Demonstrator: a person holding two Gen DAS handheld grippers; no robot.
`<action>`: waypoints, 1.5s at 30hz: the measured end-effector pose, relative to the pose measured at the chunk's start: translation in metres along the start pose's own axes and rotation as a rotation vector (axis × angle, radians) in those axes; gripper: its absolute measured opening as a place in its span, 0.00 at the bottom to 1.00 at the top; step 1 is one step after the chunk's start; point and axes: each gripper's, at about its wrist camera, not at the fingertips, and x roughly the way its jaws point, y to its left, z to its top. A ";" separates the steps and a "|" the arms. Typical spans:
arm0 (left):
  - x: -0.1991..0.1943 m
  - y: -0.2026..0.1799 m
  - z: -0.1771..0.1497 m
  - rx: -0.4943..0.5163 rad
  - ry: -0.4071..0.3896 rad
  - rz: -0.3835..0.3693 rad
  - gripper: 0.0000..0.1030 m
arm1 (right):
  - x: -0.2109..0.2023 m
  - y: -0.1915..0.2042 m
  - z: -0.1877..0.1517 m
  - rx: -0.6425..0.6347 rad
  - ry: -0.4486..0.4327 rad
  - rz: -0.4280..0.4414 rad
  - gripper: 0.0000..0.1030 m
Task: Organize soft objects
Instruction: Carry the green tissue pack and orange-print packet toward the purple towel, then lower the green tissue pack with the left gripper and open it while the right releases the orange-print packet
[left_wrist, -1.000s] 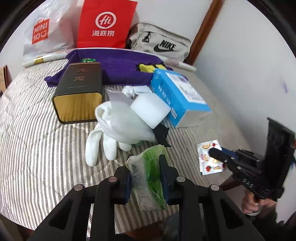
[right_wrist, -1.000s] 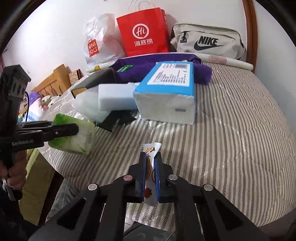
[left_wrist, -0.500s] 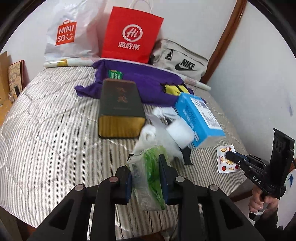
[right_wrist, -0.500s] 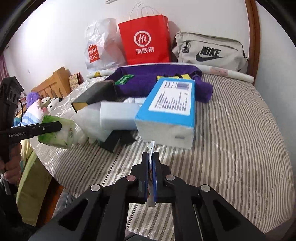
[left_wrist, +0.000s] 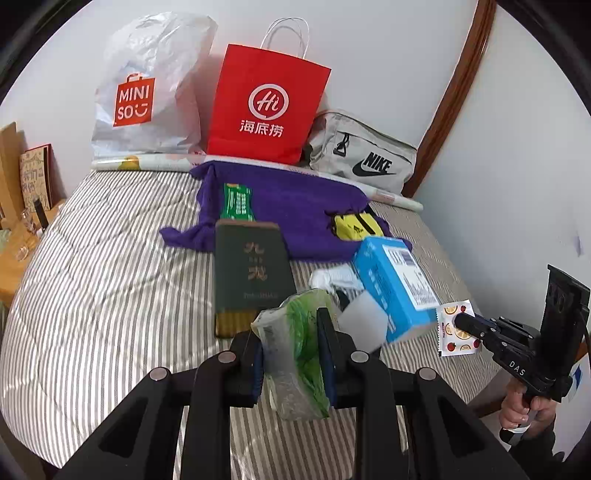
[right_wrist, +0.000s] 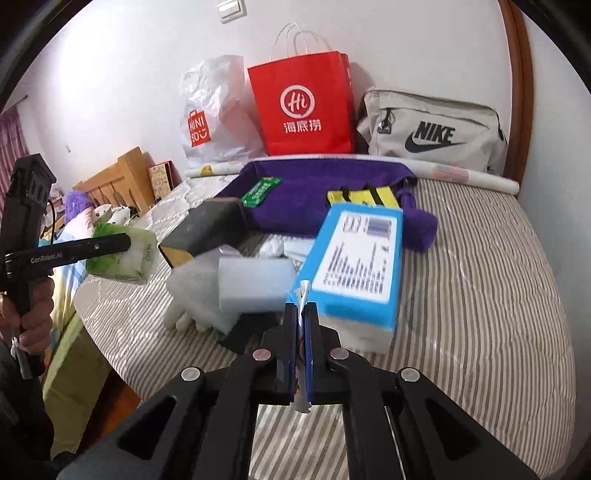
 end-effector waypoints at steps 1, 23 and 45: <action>0.001 0.000 0.005 -0.001 -0.003 0.004 0.23 | 0.000 0.000 0.004 -0.001 -0.001 -0.002 0.04; 0.076 0.035 0.096 -0.091 0.051 0.043 0.23 | 0.061 -0.030 0.119 -0.031 -0.038 -0.045 0.04; 0.179 0.040 0.159 -0.053 0.154 0.028 0.23 | 0.173 -0.070 0.192 -0.016 0.032 -0.077 0.04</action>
